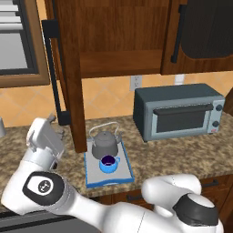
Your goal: Pick the kettle from the counter and place it on the tray. Then pick the mug from the cabinet and place it on the tray. Then close the cabinet doors.
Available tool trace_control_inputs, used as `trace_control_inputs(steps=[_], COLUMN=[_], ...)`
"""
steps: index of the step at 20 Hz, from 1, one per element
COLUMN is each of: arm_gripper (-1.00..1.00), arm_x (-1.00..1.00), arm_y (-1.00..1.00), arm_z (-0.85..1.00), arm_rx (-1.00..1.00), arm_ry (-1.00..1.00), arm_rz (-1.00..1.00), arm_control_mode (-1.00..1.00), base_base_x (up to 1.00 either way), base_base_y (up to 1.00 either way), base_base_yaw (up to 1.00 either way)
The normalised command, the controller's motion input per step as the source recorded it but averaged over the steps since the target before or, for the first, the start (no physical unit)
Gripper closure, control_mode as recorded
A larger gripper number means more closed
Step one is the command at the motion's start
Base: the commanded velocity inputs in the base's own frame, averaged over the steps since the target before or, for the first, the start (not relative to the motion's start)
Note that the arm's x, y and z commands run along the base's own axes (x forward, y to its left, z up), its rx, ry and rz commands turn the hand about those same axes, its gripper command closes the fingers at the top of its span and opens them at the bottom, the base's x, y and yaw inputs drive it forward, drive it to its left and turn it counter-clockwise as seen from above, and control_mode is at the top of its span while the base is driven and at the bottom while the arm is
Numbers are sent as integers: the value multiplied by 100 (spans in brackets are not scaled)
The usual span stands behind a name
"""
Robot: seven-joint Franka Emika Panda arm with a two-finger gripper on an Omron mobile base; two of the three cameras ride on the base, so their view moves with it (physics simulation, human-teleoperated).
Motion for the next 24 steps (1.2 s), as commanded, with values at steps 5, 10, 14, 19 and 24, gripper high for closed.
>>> trace_control_inputs(steps=[5,10,14,19,24], arm_gripper=[-100,-100,-100,-100,-100], arm_x=[-31,-26,-17,-8,2], arm_y=[-10,-29,-65,-74,-78], arm_z=[43,33,22,18,15], arm_rx=[0,0,1,2,1], arm_ry=[0,1,3,4,5], arm_rz=[-4,-14,-16,-9,-2], arm_control_mode=[-100,-100,-100,-100,-100], base_base_x=[0,0,0,0,0], base_base_y=[0,0,0,0,0], base_base_yaw=[0,0,0,0,0])
